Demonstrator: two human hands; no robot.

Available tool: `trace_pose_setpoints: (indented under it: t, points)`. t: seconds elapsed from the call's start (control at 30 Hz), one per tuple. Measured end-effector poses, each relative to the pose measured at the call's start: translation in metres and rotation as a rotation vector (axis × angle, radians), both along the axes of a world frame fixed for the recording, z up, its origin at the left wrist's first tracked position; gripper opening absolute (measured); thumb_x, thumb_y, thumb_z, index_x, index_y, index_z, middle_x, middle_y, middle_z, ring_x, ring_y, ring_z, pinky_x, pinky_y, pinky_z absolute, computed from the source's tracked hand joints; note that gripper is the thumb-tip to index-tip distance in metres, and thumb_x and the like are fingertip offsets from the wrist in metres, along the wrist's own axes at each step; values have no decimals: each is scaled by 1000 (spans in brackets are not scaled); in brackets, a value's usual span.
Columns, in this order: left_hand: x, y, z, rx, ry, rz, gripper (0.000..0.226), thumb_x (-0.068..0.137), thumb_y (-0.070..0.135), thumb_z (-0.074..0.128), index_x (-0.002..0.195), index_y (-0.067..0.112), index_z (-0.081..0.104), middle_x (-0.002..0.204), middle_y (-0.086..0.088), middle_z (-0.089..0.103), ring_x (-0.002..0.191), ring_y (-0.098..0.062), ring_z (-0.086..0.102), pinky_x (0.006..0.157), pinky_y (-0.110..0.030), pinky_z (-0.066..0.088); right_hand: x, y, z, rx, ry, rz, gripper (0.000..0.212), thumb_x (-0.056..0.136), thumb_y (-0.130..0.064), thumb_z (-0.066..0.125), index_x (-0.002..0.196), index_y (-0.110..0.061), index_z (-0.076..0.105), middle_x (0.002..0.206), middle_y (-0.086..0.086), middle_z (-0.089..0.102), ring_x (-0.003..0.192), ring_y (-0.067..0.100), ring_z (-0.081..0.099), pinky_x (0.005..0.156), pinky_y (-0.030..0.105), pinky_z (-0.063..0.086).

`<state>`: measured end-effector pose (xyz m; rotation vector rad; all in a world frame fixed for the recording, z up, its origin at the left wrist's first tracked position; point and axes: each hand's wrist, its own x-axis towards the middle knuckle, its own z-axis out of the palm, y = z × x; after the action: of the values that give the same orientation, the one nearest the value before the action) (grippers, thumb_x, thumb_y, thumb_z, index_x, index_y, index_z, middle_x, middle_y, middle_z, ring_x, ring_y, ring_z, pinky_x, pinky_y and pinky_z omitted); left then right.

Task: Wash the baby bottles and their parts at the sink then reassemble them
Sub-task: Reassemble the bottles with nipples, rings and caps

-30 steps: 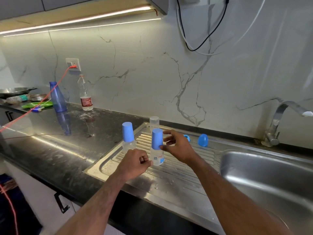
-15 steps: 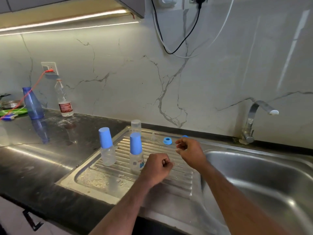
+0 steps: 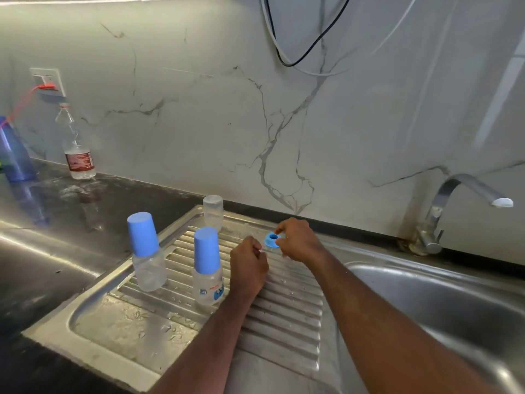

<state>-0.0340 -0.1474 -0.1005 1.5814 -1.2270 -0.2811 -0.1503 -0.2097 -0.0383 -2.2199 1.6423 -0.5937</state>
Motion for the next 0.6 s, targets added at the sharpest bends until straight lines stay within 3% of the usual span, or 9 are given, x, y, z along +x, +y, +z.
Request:
trace_pose_setpoints:
  t: [0.1, 0.17, 0.23, 0.33, 0.43, 0.5, 0.6]
  points:
    - [2, -5, -4, 13, 26, 12, 16, 80, -3, 66, 87, 11, 62, 76, -2, 65, 71, -18, 60, 68, -27, 45, 18, -14, -2, 9, 89, 6, 17, 88, 1, 59, 103, -2, 67, 96, 19, 72, 74, 28, 75, 70, 42, 64]
    - [1, -6, -6, 41, 29, -13, 19, 79, -3, 67, 88, 13, 61, 77, -1, 64, 72, -17, 60, 68, -24, 46, 24, -20, -6, 8, 172, -7, 12, 87, 2, 60, 98, -3, 62, 104, 20, 69, 90, 34, 72, 75, 38, 59]
    - [2, -7, -6, 64, 34, -18, 22, 79, -1, 69, 92, 14, 60, 80, 0, 64, 74, -14, 60, 64, -12, 42, 28, -23, -13, -2, 244, -23, 22, 86, 3, 62, 108, -2, 63, 112, 19, 64, 101, 35, 67, 73, 34, 49]
    - [5, -8, -7, 81, 66, -6, 27, 79, 0, 73, 101, 12, 62, 85, 2, 63, 72, -8, 56, 62, -4, 40, 28, -26, -23, -41, 260, -26, 25, 89, 1, 62, 113, -5, 64, 117, 16, 64, 104, 32, 64, 79, 36, 49]
    - [5, -7, -4, 74, 101, -3, 41, 80, 4, 76, 118, 12, 61, 95, 2, 64, 78, -11, 59, 61, -5, 40, 25, -31, -25, -46, 174, 15, 18, 85, -4, 67, 102, -12, 66, 111, 14, 65, 94, 28, 66, 80, 39, 58]
    - [6, -5, 0, 49, 130, -7, 47, 82, 6, 78, 124, 14, 59, 97, 7, 61, 84, -13, 61, 64, -7, 43, 20, -32, -22, -11, 27, 63, 22, 81, -10, 73, 98, -17, 62, 108, 11, 62, 83, 27, 67, 70, 42, 61]
    - [7, -5, 2, 10, 148, -14, 55, 81, 5, 79, 133, 10, 59, 113, 3, 66, 102, -17, 66, 87, -18, 52, 11, -25, -10, 152, -181, 179, 45, 79, -18, 84, 113, -17, 54, 107, 7, 63, 66, 20, 66, 48, 25, 52]
